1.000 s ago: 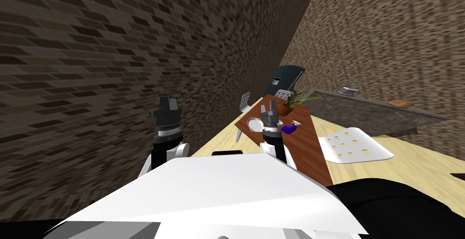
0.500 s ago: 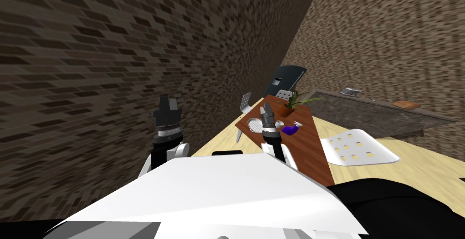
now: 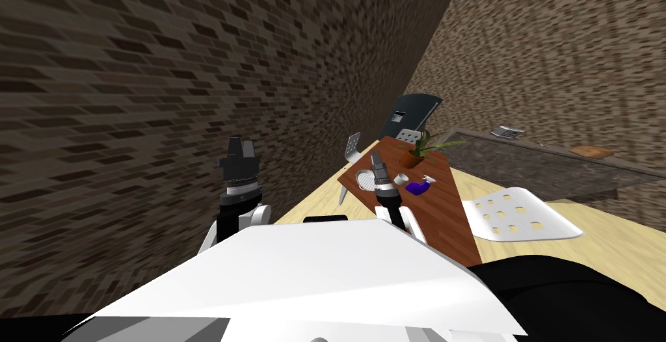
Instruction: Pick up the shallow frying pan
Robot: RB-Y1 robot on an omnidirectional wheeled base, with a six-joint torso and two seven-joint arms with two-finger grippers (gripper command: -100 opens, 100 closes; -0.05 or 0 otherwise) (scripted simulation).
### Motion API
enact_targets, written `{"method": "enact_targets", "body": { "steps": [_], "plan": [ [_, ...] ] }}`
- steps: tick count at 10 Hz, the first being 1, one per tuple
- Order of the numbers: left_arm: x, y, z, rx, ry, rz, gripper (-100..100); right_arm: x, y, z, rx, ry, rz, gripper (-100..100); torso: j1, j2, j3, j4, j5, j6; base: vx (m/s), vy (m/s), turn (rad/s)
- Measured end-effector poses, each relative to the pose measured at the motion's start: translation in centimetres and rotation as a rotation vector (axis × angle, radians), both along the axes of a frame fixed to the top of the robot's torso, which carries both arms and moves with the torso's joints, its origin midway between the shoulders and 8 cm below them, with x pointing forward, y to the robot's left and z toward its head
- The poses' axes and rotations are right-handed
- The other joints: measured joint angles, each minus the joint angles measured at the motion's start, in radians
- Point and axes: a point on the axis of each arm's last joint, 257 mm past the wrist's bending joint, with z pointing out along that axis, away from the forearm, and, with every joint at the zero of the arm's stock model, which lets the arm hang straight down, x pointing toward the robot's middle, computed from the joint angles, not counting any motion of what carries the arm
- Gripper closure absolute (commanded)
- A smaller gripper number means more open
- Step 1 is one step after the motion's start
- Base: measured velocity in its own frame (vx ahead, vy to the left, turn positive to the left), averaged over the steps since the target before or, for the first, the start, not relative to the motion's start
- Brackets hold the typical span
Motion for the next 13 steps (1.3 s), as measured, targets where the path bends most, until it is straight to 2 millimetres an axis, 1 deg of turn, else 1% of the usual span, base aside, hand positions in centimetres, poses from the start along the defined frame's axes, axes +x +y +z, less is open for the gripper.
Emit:
{"method": "enact_targets", "body": {
  "steps": [1, 2, 6, 7, 8, 11, 12, 13],
  "plan": [
    [0.0, 0.0, 0.0, 0.000, 0.000, 0.000, 0, 0.2, -0.1, -1.0, -0.042, 0.016, -0.015, -100, 0.000, 0.000, 0.000, 0.000, 0.000, 0.000, 0.011, 0.002, 0.016],
    [0.0, 0.0, 0.0, 0.000, 0.000, 0.000, 0, 0.3, 0.0, -1.4, -0.083, 0.023, -0.025, -100, 0.000, 0.000, 0.000, 0.000, 0.000, 0.000, 0.014, 0.003, 0.032],
    [0.0, 0.0, 0.0, 0.000, 0.000, 0.000, 0, 1.1, -0.2, -4.3, -0.245, 0.075, -0.075, -100, 0.000, 0.000, 0.000, 0.000, 0.000, 0.000, 0.011, 0.003, 0.018],
    [0.0, 0.0, 0.0, 0.000, 0.000, 0.000, 0, 1.1, -0.1, -4.6, -0.269, 0.079, -0.080, -100, 0.000, 0.000, 0.000, 0.000, 0.000, 0.000, 0.009, 0.001, 0.029],
    [0.0, 0.0, 0.0, 0.000, 0.000, 0.000, 0, 1.2, -0.3, -5.6, -0.307, 0.095, -0.091, -100, 0.000, 0.000, 0.000, 0.000, 0.000, 0.000, 0.010, 0.002, 0.020],
    [0.0, 0.0, 0.0, 0.000, 0.000, 0.000, 0, 1.6, -0.6, -7.5, -0.427, 0.131, -0.120, -100, 0.000, 0.000, 0.000, 0.000, 0.000, 0.000, 0.012, 0.003, 0.019],
    [0.0, 0.0, 0.0, 0.000, 0.000, 0.000, 0, 1.7, -0.6, -7.9, -0.449, 0.136, -0.124, -100, 0.000, 0.000, 0.000, 0.000, 0.000, 0.000, 0.011, 0.003, 0.039],
    [0.0, 0.0, 0.0, 0.000, 0.000, 0.000, 0, 1.7, -0.8, -8.9, -0.487, 0.153, -0.134, -100, 0.000, 0.000, 0.000, 0.000, 0.000, 0.000, 0.011, 0.003, 0.020]
  ]
}}
